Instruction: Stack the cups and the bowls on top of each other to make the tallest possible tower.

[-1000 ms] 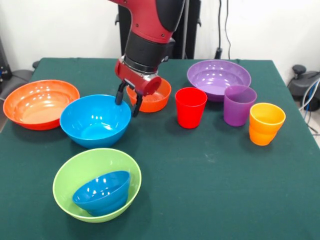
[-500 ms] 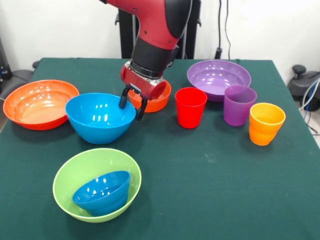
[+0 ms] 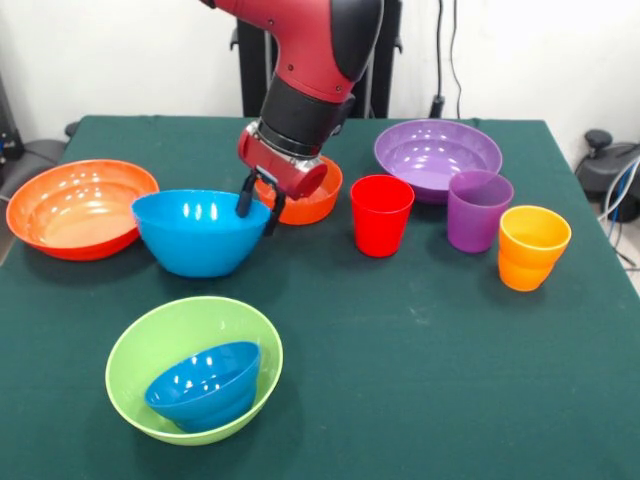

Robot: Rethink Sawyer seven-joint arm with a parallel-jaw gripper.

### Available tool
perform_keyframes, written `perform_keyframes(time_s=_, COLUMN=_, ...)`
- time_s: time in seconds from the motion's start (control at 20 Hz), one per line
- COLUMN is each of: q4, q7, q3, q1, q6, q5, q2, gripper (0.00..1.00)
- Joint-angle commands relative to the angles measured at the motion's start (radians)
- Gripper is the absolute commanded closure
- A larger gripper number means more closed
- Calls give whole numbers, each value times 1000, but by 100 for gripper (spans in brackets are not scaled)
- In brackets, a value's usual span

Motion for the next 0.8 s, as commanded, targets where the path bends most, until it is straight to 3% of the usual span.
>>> perform_keyframes(time_s=0.05, q4=-7, q7=140, q3=43, q1=21, q6=-58, q5=38, q2=60, gripper=100)
perform_keyframes(time_s=0.8, q4=-1, q7=76, q3=70, q1=-15, q6=51, q5=8, q2=-53, gripper=100)
